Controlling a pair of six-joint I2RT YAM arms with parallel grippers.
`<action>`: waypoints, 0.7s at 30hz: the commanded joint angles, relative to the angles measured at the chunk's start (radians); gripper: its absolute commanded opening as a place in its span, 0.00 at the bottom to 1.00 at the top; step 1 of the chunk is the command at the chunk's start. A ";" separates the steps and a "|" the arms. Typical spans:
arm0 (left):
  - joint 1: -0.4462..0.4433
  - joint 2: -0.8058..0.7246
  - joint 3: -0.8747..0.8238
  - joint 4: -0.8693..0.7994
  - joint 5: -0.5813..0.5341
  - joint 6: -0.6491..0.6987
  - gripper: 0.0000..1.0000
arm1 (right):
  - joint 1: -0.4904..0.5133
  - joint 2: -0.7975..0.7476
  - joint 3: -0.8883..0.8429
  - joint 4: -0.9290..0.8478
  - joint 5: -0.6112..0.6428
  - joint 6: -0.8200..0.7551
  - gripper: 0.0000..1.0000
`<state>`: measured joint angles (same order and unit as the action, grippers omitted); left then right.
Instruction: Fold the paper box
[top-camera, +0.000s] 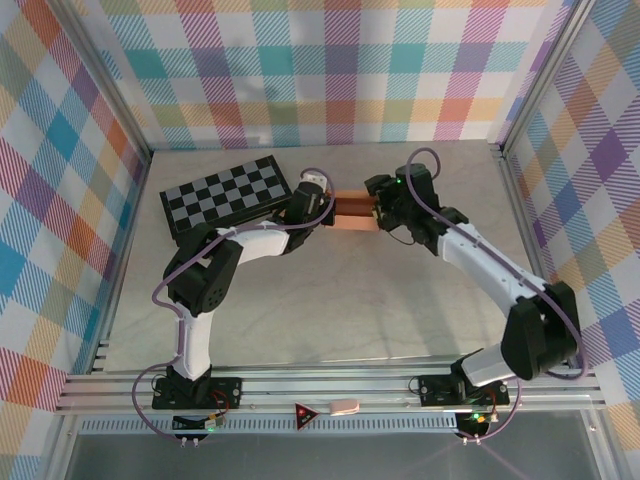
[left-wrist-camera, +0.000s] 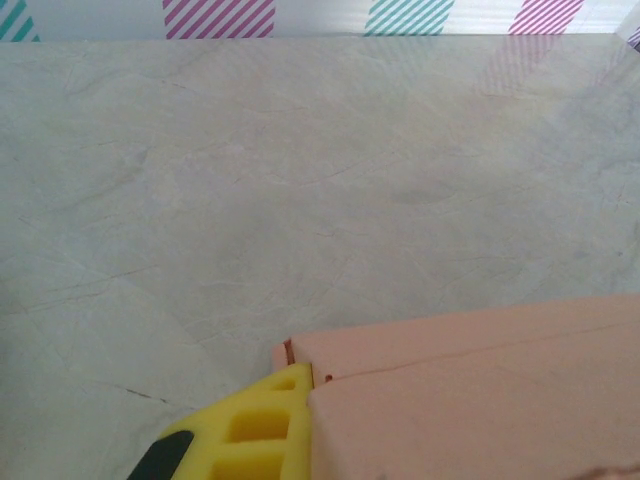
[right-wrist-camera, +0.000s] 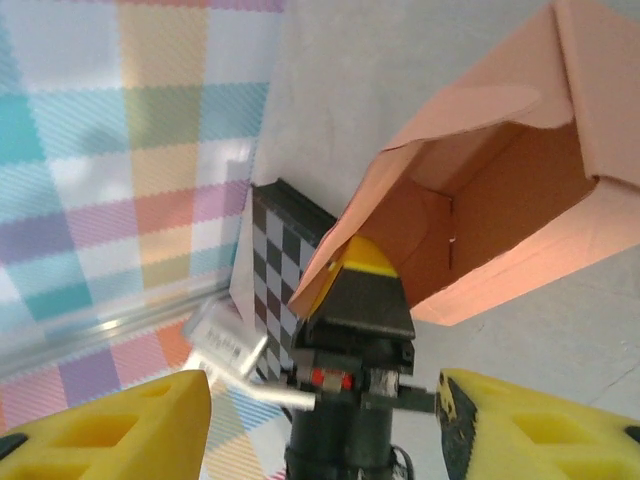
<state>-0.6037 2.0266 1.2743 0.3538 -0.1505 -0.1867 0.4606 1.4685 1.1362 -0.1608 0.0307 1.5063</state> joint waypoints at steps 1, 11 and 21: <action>-0.022 0.015 -0.014 -0.093 -0.015 0.004 0.00 | 0.008 0.078 0.057 0.058 0.034 0.209 0.60; -0.033 0.013 -0.013 -0.101 -0.037 0.006 0.00 | 0.009 0.247 0.151 0.104 0.047 0.271 0.50; -0.040 0.015 -0.002 -0.112 -0.048 0.003 0.00 | -0.001 0.268 0.151 0.071 0.032 0.254 0.22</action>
<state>-0.6258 2.0270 1.2743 0.3473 -0.1970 -0.1867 0.4641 1.7420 1.2633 -0.0727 0.0696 1.7466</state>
